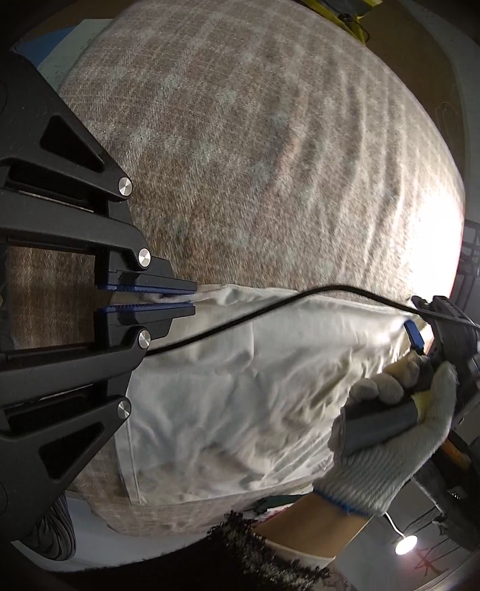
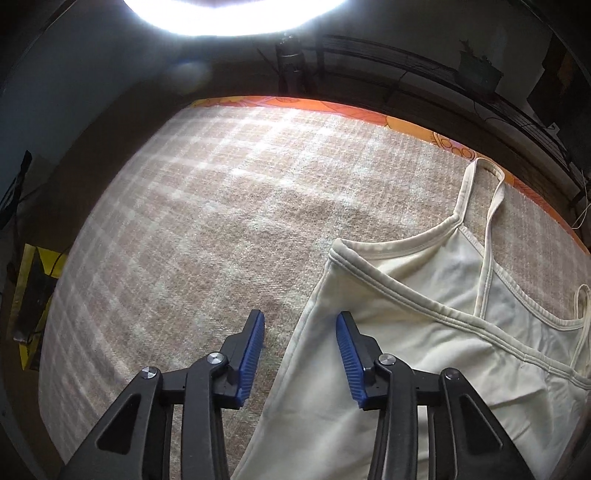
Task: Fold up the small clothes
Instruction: 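Grasp the camisole's side edge with the left gripper while the right grasps near the neckline, then fold the held side edge inward over the camisole's center, then open both grippers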
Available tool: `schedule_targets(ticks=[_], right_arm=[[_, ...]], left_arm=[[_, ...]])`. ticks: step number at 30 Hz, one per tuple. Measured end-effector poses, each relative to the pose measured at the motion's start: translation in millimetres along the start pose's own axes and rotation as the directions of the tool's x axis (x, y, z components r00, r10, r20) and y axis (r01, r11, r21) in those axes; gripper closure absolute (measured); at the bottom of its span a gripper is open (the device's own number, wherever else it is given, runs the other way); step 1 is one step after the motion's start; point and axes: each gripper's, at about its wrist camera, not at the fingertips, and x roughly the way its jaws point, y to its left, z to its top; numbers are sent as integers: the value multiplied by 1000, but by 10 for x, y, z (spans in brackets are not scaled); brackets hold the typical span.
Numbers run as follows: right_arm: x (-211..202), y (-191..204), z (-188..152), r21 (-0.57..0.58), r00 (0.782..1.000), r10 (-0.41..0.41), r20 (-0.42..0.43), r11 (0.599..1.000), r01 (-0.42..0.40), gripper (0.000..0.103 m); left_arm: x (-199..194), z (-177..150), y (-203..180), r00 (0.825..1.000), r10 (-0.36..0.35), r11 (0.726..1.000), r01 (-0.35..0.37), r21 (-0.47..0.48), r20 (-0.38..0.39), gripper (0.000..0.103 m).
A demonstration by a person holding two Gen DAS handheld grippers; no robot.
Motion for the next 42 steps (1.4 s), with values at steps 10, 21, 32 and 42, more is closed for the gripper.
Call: schedule_targets(ticks=[10, 21, 32, 42], right_arm=[[-216, -288, 1, 29, 998, 15, 56, 999, -17, 103], [-724, -1004, -284, 108, 983, 87, 163, 988, -106, 103], [-607, -1461, -567, 154, 992, -5, 124, 988, -14, 103], [-397, -1531, -607, 163, 994, -16, 108, 987, -2, 97]], left_arm=[[-144, -16, -251, 999, -36, 995, 33, 92, 38, 101], [-191, -140, -797, 992, -118, 967, 107, 231, 32, 101], [124, -269, -1225, 990, -126, 951, 137, 277, -56, 101], [361, -321, -1293, 978, -128, 948, 169, 268, -163, 85]])
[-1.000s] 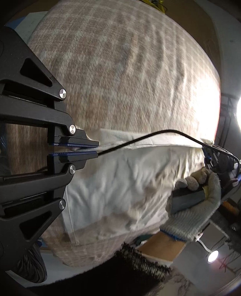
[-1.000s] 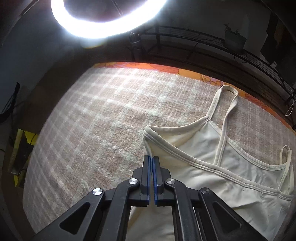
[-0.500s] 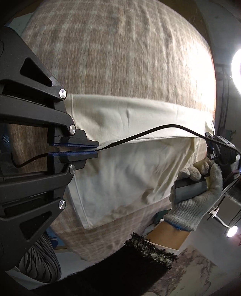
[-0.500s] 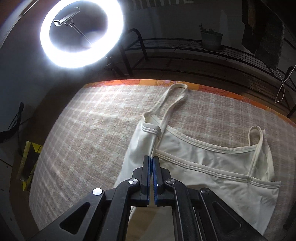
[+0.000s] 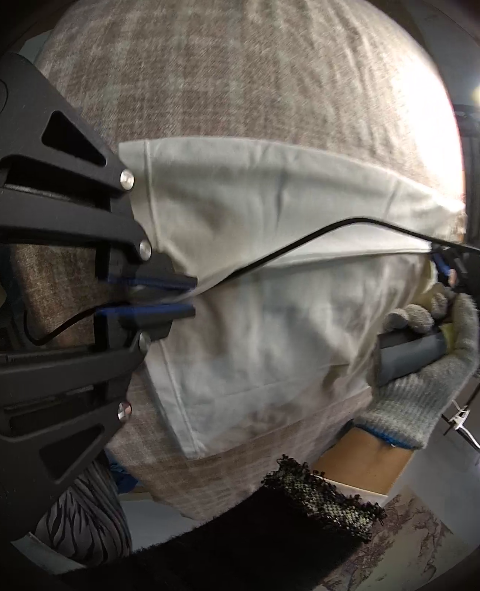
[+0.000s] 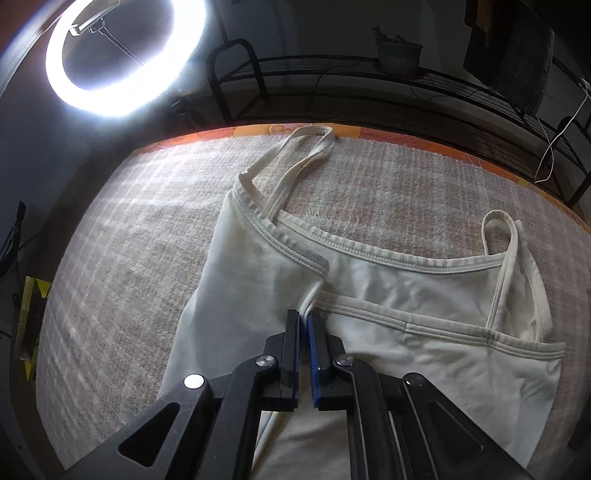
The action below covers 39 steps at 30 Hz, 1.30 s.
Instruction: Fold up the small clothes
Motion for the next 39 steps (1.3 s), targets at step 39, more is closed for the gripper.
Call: schedule_targets(ticks=[39], right_arm=[[-2871, -2144, -2190, 317, 924, -62, 377, 946, -66, 64]], left_arm=[[223, -237, -1290, 984, 19, 920, -86, 382, 176, 73]])
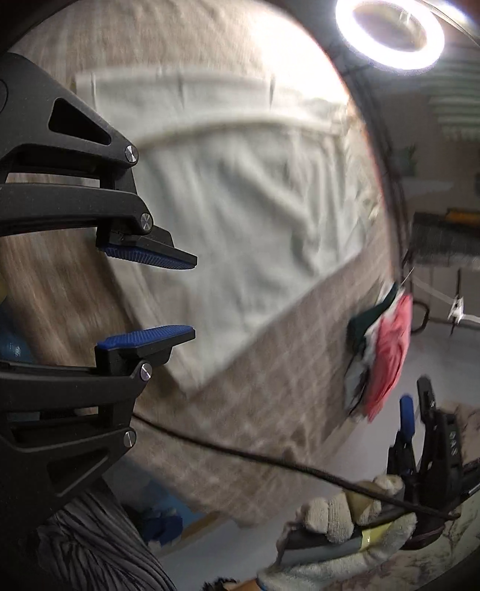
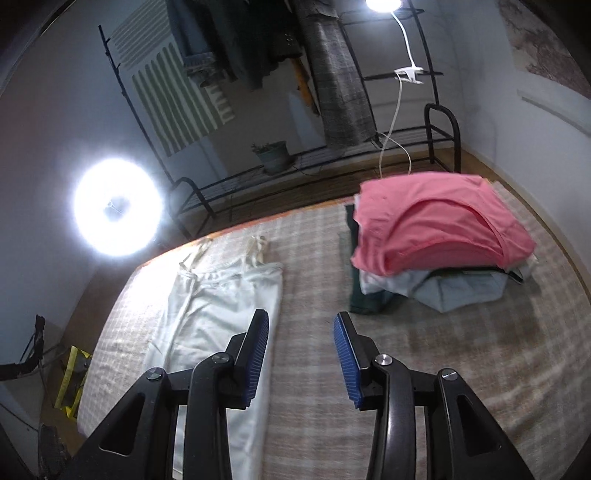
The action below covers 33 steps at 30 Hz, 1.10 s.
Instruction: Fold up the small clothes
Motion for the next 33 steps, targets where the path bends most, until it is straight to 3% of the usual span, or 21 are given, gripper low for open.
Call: schedule_targets(ticks=[2, 5, 11, 14, 16, 18, 20, 24, 29, 33], right_arm=[[41, -110, -48, 18, 1000, 11, -19, 1000, -11, 64], [102, -245, -86, 41, 999, 32, -43, 999, -30, 64], [256, -345, -114, 62, 995, 72, -76, 996, -67, 64], [375, -334, -110, 65, 992, 84, -93, 995, -78, 64], [512, -300, -99, 58, 990, 85, -114, 995, -78, 64], [684, -243, -88, 46, 987, 86, -139, 996, -80, 64], [882, -179, -65, 49, 981, 104, -164, 994, -98, 64], [1267, -59, 27, 59, 971, 133, -201, 991, -124, 64], [1809, 113, 164, 34, 967, 109, -230, 994, -104, 65], [2156, 133, 235, 55, 971, 120, -208, 992, -111, 65]], left_arm=[[121, 11, -102, 999, -23, 1000, 23, 2, -24, 73], [291, 24, -350, 999, 0, 998, 2, 67, -35, 73], [467, -3, -633, 998, -4, 992, 12, 123, -67, 61], [514, -52, -678, 997, 40, 991, -32, 129, -59, 61], [556, -66, -661, 995, 76, 990, -68, 123, -65, 68], [544, -48, -609, 995, 82, 992, -75, 102, -59, 90], [530, -32, -541, 995, 82, 994, -78, 75, -56, 96], [435, -18, -404, 999, 31, 999, -32, -20, -37, 99], [278, -15, -301, 1000, -4, 994, 6, -109, 14, 99], [243, -13, -175, 999, -16, 983, 24, -182, 44, 100]])
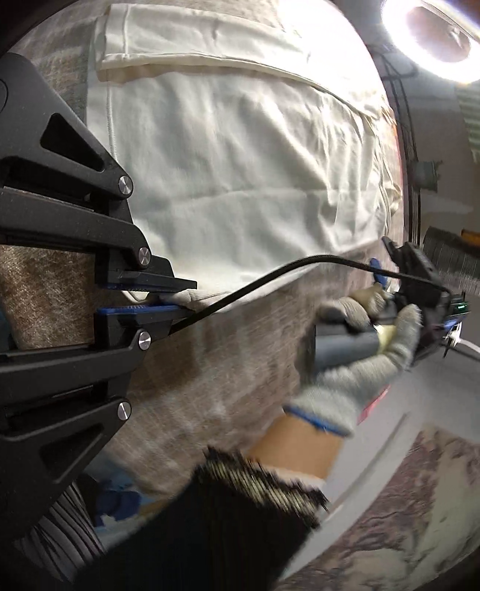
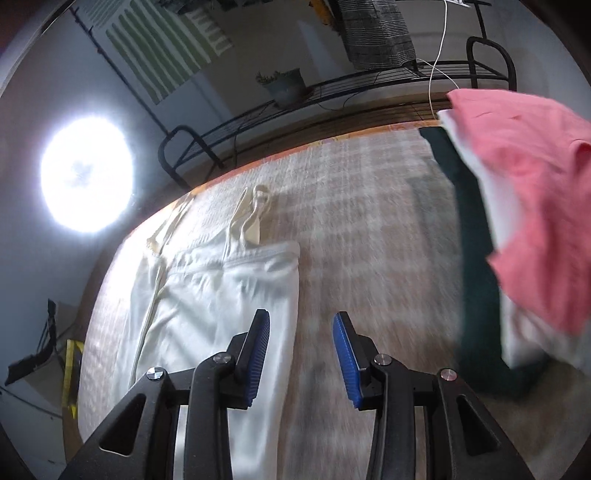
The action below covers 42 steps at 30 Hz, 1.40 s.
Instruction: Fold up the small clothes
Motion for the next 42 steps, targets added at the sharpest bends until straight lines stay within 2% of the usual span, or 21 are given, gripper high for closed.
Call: schedule_targets(ticks=[2, 5, 7, 9, 11, 13, 17, 21, 27, 33, 42], right_arm=[[174, -72, 15, 54, 999, 22, -29, 998, -21, 67], [241, -38, 106, 38, 1000, 27, -9, 999, -26, 68], [269, -12, 151, 42, 999, 51, 3, 998, -51, 75], [321, 41, 168, 36, 998, 62, -8, 997, -62, 95], [357, 127, 182, 7, 999, 41, -25, 999, -41, 103], [337, 215, 213, -7, 1000, 10, -28, 1000, -10, 103], [225, 418, 317, 2, 1000, 4, -8, 1000, -4, 103], [196, 740, 368, -50, 999, -41, 3, 998, 41, 103], [389, 1209, 390, -130, 996, -91, -1, 987, 90, 103], [660, 1621, 309, -224, 992, -122, -17, 968, 115, 103], [1046, 1912, 180, -287, 985, -167, -50, 947, 146, 103]], left_arm=[[-25, 0, 44, 1000, -11, 1000, 11, -24, 5, 100], [-43, -19, 97, 1000, -10, 999, 11, -38, 15, 100], [-50, -44, 149, 1000, -13, 998, 14, -60, 10, 100], [-91, -67, 211, 1000, -20, 996, 21, -84, 10, 100], [-146, -83, 266, 1000, -21, 995, 23, -100, 19, 100], [-212, -79, 333, 999, -23, 992, 27, -121, 31, 100], [-354, -101, 490, 998, -27, 987, 34, -157, 49, 100], [-494, -128, 658, 998, -21, 981, 33, -194, 63, 100], [-644, -184, 927, 997, 20, 971, -1, -238, 76, 100], [-597, -274, 1144, 998, 50, 959, -36, -280, 43, 100], [-500, -332, 1174, 999, 52, 953, -44, -301, 18, 100]])
